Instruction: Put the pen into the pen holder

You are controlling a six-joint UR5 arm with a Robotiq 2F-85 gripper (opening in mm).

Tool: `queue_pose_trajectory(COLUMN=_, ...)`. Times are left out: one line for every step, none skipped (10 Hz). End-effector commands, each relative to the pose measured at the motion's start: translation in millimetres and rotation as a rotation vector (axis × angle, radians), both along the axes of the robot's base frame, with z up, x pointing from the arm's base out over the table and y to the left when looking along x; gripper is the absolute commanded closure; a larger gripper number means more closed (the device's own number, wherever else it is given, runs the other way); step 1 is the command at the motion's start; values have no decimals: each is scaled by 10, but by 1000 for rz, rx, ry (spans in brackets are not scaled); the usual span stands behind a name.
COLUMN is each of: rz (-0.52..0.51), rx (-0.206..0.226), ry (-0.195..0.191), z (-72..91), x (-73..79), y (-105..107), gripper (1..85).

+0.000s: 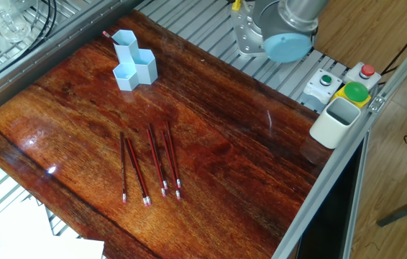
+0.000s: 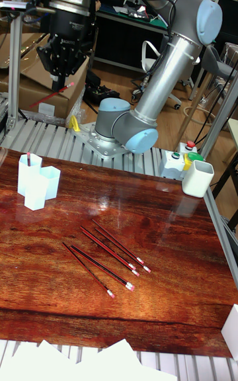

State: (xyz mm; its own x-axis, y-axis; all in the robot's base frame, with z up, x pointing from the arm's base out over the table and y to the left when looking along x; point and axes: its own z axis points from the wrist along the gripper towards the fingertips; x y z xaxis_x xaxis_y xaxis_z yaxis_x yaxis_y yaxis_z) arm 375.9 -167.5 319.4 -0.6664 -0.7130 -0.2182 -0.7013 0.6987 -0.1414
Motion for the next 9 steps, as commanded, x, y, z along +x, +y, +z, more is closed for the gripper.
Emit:
queue_pose_trajectory(rz=12, rx=-32, ry=-2, z=-26, x=-79, y=-142, gripper=847)
queue_pose_trajectory(rz=-11, rx=-179, ry=89, z=-59, x=-309, y=-529, gripper=847)
queue_pose_trajectory(rz=-57, rx=-311, ry=162, z=-17, x=-506, y=-882, gripper=847)
queue_pose_trajectory(rz=-92, rx=-333, ry=182, z=-3, x=-569, y=-952, gripper=847)
queue_pose_trajectory(rz=-99, rx=-362, ry=177, z=20, x=-561, y=-1024, gripper=847)
queue_pose_trajectory(rz=-107, rx=-417, ry=185, z=67, x=-589, y=-1160, gripper=847)
queue_pose_trajectory(rz=-99, rx=-442, ry=209, z=86, x=-649, y=-1217, gripper=847)
queue_pose_trajectory(rz=-96, rx=-445, ry=219, z=87, x=-673, y=-1221, gripper=847)
queue_pose_trajectory(rz=-116, rx=-439, ry=220, z=84, x=-685, y=-1213, gripper=847)
